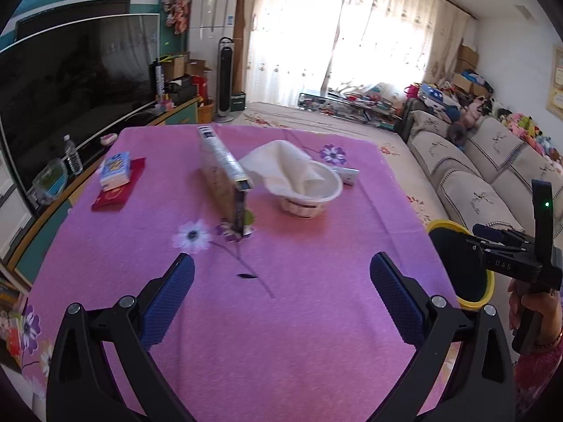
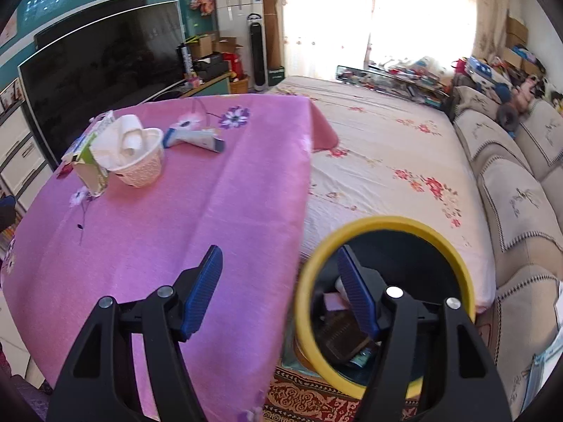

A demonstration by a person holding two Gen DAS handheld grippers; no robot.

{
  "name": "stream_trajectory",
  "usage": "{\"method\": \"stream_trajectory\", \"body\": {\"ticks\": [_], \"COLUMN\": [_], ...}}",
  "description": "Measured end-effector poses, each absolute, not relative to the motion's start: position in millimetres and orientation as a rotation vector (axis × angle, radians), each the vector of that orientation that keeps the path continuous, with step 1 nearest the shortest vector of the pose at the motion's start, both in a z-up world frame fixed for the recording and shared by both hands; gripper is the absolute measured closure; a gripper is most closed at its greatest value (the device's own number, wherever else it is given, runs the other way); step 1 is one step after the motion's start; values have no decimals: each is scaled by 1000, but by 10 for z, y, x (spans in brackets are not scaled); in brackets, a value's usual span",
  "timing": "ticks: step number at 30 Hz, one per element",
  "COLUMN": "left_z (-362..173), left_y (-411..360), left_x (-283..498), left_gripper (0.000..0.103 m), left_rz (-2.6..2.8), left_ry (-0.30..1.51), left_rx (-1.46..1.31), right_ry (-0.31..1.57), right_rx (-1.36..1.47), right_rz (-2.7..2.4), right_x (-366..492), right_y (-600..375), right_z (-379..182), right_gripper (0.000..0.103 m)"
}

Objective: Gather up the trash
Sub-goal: 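Grasp the white tissue from the bowl with the right gripper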

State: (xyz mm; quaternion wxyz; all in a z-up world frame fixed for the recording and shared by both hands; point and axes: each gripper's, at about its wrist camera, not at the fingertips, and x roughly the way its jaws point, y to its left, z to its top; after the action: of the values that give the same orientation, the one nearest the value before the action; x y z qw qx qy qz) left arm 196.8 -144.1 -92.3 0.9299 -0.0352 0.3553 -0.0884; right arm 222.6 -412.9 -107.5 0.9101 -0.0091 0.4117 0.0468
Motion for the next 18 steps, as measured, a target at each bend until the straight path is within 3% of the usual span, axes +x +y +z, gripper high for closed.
{"method": "stream_trajectory", "body": {"ticks": [5,11,18], "left_z": [-1036,-1025,-1077], "left_y": [-857,-684,-482], "left_x": [1925,1908,1878], "left_gripper": [5,5,5], "left_rz": [-118,-94,-88], "left_ry": [736,713,723], "left_rx": [-122,-124,-141], "right_ry": [834,861,902], "right_rx": [-82,-86,-93], "right_rz": [254,357,353], "right_x": [2684,3261,3687], "right_y": [-3313,-2613,-2257], "right_z": [-899,-878,-990], "right_gripper": [39,39,46]}}
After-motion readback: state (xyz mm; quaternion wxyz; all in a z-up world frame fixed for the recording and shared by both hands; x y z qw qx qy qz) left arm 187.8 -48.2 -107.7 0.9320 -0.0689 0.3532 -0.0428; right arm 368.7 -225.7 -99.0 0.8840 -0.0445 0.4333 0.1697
